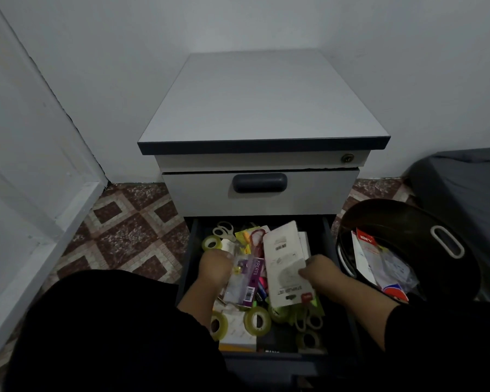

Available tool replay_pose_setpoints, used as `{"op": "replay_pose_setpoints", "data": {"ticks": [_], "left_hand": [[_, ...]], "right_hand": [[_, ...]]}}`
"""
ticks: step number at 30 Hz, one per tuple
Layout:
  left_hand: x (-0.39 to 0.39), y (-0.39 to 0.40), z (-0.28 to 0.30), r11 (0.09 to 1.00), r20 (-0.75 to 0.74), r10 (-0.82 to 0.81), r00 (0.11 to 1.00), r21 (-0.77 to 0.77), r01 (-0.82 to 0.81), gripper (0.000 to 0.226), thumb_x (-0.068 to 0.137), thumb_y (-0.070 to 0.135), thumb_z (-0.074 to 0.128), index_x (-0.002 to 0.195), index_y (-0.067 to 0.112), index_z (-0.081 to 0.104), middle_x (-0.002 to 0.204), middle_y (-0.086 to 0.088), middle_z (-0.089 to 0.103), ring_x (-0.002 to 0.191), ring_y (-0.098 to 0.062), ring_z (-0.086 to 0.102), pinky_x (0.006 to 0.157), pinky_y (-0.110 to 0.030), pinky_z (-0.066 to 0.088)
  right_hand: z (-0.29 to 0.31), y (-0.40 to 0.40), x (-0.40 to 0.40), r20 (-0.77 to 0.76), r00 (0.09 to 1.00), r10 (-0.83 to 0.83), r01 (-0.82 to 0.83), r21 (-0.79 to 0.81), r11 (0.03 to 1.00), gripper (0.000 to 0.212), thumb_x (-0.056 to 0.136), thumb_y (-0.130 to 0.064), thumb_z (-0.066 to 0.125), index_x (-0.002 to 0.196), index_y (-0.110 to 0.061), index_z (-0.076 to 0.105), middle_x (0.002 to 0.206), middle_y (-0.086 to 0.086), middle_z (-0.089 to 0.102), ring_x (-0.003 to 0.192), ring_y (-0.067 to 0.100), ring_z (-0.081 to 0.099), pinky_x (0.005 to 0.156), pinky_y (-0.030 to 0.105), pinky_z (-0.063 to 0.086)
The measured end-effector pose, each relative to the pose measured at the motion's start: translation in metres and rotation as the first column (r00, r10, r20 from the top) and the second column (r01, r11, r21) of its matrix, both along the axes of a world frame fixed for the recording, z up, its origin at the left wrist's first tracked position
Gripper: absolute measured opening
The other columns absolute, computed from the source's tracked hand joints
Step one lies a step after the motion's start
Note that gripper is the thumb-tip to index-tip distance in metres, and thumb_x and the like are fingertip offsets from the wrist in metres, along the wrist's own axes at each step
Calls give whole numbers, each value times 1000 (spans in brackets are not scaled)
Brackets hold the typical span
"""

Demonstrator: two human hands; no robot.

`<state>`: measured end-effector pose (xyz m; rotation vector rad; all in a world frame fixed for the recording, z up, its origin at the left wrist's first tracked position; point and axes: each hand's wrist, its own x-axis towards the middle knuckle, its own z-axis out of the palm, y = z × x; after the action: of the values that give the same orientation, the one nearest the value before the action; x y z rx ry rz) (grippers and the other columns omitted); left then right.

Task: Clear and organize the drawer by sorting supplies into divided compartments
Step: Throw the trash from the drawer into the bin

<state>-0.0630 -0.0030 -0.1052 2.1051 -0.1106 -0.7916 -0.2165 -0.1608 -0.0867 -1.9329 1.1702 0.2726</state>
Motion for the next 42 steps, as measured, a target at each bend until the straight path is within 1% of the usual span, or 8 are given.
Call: {"op": "replay_pose_setpoints", "data": {"ticks": [4,9,18,21,26,33,39,42], "left_hand": [[-9,-3,37,994,-220,54,974,-86,-74,19,94,-1,45,82,4,59,70,-9,55,54,-17,49,51,-26,37],[-31,-17,62,974,-292,-84,953,-225,17,24,91,-3,46,105,0,65,81,-12,65,56,-14,61,53,-24,48],[-111,-111,85,938,-317,-269,910,-302,172,26,91,-7,46,72,9,52,66,-8,54,49,-12,48,46,-18,37],[-131,-135,81,921,-336,-315,888,-333,201,16,95,2,50,79,8,53,75,-9,54,58,-14,49,54,-21,42],[-143,-131,70,883,-253,-415,874,-343,320,18,96,19,54,111,9,58,81,-2,54,71,-15,50,66,-27,41],[-84,-50,62,936,-152,-283,947,-257,238,13,93,-3,49,99,8,53,80,-13,50,58,-15,45,49,-21,33],[-16,26,43,966,95,-243,965,113,232,17,87,1,56,75,11,52,74,-8,55,64,-20,52,66,-38,51],[-17,35,22,924,163,-345,924,235,303,6,89,10,54,91,5,57,89,-14,61,77,-26,56,67,-35,48]], "right_hand": [[42,-25,-7,115,984,-134,128,55,990,25,91,0,52,114,8,58,106,24,65,94,37,65,79,46,56],[106,-67,-45,139,943,-301,276,175,945,9,93,1,53,101,3,56,84,19,61,68,28,60,61,41,54],[120,-131,-103,1,856,-516,512,134,849,28,94,-2,52,121,5,50,92,23,60,75,33,59,45,39,55],[118,-132,-108,-61,861,-505,509,106,854,36,97,-7,51,130,4,44,89,22,57,74,32,55,62,42,54],[113,-129,-104,-220,915,-339,310,-157,938,53,96,-24,57,139,2,41,136,22,47,121,37,47,102,41,40],[94,-89,-68,-136,990,-40,-3,-301,953,26,93,-15,56,113,1,63,101,16,63,98,31,60,78,34,47],[45,-28,-28,-107,962,250,-272,-383,883,30,91,-15,54,120,-11,62,118,10,62,109,27,58,88,32,48],[11,6,-22,-165,917,362,-396,-293,870,37,90,-20,54,125,-10,56,129,12,57,118,27,55,92,32,47]]}}
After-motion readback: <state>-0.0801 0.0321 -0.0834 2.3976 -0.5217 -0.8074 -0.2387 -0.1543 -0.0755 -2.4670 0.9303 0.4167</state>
